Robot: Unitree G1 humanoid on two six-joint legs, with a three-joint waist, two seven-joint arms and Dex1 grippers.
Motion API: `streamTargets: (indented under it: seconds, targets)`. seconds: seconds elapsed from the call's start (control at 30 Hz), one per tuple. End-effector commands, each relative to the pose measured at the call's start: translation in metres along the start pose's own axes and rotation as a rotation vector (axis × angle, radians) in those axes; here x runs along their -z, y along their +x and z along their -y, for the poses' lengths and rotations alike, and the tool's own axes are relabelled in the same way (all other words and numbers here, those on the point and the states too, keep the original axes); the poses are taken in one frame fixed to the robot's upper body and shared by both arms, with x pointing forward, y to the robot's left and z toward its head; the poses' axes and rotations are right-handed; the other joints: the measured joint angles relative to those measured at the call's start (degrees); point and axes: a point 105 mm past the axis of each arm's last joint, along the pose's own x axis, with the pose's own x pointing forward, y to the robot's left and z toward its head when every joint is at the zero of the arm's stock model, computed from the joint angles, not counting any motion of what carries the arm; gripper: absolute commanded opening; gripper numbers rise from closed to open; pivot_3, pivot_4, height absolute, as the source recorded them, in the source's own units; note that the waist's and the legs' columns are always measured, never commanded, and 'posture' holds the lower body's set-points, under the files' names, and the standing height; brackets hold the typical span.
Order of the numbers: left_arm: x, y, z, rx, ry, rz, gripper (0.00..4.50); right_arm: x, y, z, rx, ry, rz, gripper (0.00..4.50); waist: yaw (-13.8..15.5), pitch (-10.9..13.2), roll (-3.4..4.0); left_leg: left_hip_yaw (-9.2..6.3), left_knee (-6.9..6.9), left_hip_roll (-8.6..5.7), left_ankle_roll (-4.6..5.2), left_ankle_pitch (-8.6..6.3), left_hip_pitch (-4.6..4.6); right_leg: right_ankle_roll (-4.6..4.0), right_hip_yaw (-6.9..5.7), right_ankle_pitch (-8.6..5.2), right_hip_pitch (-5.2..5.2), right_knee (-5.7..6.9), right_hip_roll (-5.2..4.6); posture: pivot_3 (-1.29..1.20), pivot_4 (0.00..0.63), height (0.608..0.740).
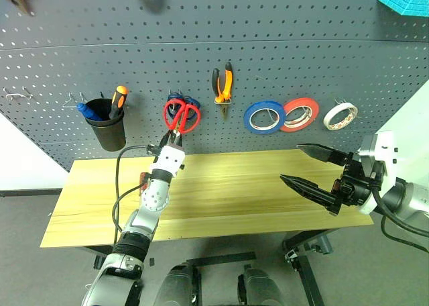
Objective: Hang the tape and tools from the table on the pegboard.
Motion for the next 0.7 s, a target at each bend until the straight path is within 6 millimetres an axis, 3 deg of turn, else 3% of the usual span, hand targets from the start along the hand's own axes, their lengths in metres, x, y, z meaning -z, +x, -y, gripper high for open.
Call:
streamTargets:
  seconds: [0.03, 0.1, 0.47, 0.7]
  targets:
    - [-0.01, 0.005, -0.006, -0.031, -0.016, 0.041, 1.1, -0.011, -0.001, -0.002, 0.001, -0.053, 0.031, 4.5, 0.0, 0.0, -0.01, 0.0, 0.0, 0.0, 0.0, 0.0, 0.0, 0.0, 0.0, 0.0, 0.0, 0.0, 0.0, -0.07, 0.091, 0.74]
    - [-0.01, 0.003, -0.006, -0.035, -0.018, 0.037, 1.1, -0.011, -0.001, -0.002, 0.002, -0.054, 0.028, 4.5, 0.0, -0.1, -0.01, 0.0, 0.0, 0.0, 0.0, 0.0, 0.0, 0.0, 0.0, 0.0, 0.0, 0.0, 0.0, -0.07, 0.088, 0.74]
    - [0.0, -0.011, 0.003, 0.001, -0.045, -0.022, 4.44, -0.01, 0.003, -0.001, -0.001, -0.055, 0.03, 4.5, 0.0, -0.7, -0.01, 0.0, 0.02, 0.0, 0.0, 0.0, 0.01, 0.0, 0.01, 0.0, 0.0, 0.04, 0.0, -0.06, 0.079, 0.74]
    - [0.03, -0.046, -0.004, 0.03, -0.069, -0.194, 4.44, -0.008, 0.003, -0.001, 0.003, -0.056, 0.024, 4.5, -0.1, -1.3, 0.12, 0.01, 0.02, 0.01, 0.0, 0.0, 0.04, 0.0, 0.04, 0.0, 0.0, 0.05, 0.0, -0.06, 0.07, 0.74]
